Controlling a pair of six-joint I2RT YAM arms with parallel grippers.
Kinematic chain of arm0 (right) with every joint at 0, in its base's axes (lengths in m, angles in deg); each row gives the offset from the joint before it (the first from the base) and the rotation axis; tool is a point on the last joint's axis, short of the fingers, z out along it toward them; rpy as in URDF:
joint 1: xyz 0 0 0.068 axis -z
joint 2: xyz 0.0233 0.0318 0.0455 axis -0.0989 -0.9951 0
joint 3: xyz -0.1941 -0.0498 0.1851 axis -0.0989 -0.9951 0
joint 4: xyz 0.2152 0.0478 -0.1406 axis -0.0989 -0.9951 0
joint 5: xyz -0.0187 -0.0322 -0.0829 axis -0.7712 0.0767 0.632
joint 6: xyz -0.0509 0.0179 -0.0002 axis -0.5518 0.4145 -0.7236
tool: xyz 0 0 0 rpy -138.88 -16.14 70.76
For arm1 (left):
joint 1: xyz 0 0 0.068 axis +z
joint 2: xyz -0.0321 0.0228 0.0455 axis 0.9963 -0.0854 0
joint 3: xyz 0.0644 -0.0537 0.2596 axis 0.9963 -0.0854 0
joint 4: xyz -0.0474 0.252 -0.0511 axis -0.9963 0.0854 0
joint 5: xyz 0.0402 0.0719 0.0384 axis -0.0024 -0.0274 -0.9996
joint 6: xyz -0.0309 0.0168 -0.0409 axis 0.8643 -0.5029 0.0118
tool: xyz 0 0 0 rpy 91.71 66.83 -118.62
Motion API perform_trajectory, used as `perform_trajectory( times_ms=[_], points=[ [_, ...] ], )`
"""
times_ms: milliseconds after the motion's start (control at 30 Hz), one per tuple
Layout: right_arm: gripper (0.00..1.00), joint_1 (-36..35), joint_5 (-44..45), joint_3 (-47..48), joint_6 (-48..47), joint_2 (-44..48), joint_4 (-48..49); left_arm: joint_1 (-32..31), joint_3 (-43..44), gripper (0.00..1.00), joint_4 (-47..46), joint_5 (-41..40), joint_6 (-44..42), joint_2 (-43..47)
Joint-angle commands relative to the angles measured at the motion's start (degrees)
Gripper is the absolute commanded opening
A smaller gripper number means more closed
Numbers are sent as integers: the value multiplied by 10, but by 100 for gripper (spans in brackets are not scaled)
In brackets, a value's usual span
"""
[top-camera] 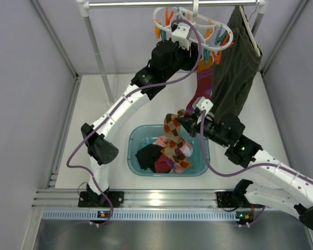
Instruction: Remove the socks clipped to the hanger
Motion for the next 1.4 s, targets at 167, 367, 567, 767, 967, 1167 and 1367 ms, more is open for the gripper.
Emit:
perform_trajectory(
  times_ms=[167, 367, 567, 767, 967, 1167, 1367],
  points=[
    [0, -18, -205, -44, 106, 4, -190, 0, -128, 98, -23, 29, 61, 151],
    [0, -22, -137, -51, 156, -135, -136, 0, -272, 98, -23, -9, 98, 251],
    [0, -22, -122, -32, 216, -312, -75, -1, -423, 99, -22, -34, 132, 409],
    [47, -35, -89, -15, 224, -223, -101, -1, -565, 99, -21, -80, 144, 560],
    [88, -36, -68, 40, 168, -113, -241, -1, -646, 99, -7, -107, 148, 658],
    [99, -31, 147, 63, 153, 6, -302, -1, -682, 99, 15, -96, 159, 717],
    [100, 98, 234, 113, 125, -43, -214, -1, -726, 99, 25, -45, 164, 754]
  ],
)
